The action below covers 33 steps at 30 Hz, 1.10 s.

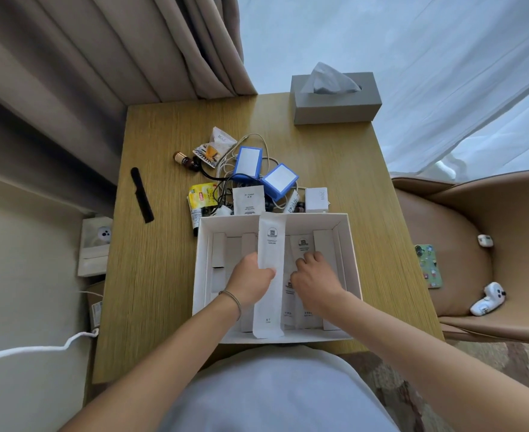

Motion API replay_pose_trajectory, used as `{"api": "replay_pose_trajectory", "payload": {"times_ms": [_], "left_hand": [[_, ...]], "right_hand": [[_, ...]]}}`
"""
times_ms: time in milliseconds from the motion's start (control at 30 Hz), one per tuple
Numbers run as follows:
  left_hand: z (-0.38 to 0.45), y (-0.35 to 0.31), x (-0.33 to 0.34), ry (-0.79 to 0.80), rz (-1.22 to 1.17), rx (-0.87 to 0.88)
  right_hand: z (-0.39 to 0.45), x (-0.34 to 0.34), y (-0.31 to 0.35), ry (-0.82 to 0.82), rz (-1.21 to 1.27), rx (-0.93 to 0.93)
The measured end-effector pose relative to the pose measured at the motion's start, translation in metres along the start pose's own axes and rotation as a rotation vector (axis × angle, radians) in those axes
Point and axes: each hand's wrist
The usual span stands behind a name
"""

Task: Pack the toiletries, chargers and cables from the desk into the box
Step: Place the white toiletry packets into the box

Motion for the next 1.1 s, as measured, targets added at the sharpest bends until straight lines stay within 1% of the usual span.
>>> {"api": "replay_pose_trajectory", "payload": {"times_ms": [100,167,267,400,500,633,767,867,967,1100], "left_hand": [[0.006,0.001,0.010,0.020,0.047,-0.036],[0.010,0.002,0.017,0.023,0.075,-0.048],[0.020,0.003,0.026,-0.001,0.091,-0.085],[0.034,0.006,0.034,-0.082,0.286,-0.122],[0.041,0.008,0.039,-0.061,0.349,-0.125],[0.052,0.013,0.042,-0.050,0.458,-0.095],[0.054,0.013,0.042,-0.082,0.815,-0.008],[0.053,0.010,0.044,-0.089,0.920,0.053],[0.042,0.000,0.042,-0.101,0.927,0.147],[0.014,-0.018,0.017,-0.241,0.787,0.345]], "right_hand": [[-0.003,-0.004,-0.005,-0.026,0.043,0.006],[-0.006,-0.006,-0.011,-0.101,0.149,0.031],[-0.010,-0.007,-0.023,-0.213,0.301,0.122],[-0.016,-0.008,-0.033,-0.360,0.445,0.169],[-0.021,-0.010,-0.034,-0.440,0.501,0.162],[-0.026,-0.014,-0.035,-0.498,0.568,0.156],[-0.029,-0.018,-0.034,-0.525,0.612,0.147],[-0.027,-0.022,-0.034,-0.539,0.627,0.156],[-0.023,-0.031,-0.038,-0.566,0.654,0.170],[-0.017,-0.057,-0.049,-0.678,0.714,0.206]]}}
Point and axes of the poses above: each hand's wrist, its own z-axis towards the middle knuckle, its own x-axis out of the palm, y = z × x, and after that the axes turned 5 degrees about -x, right-handed
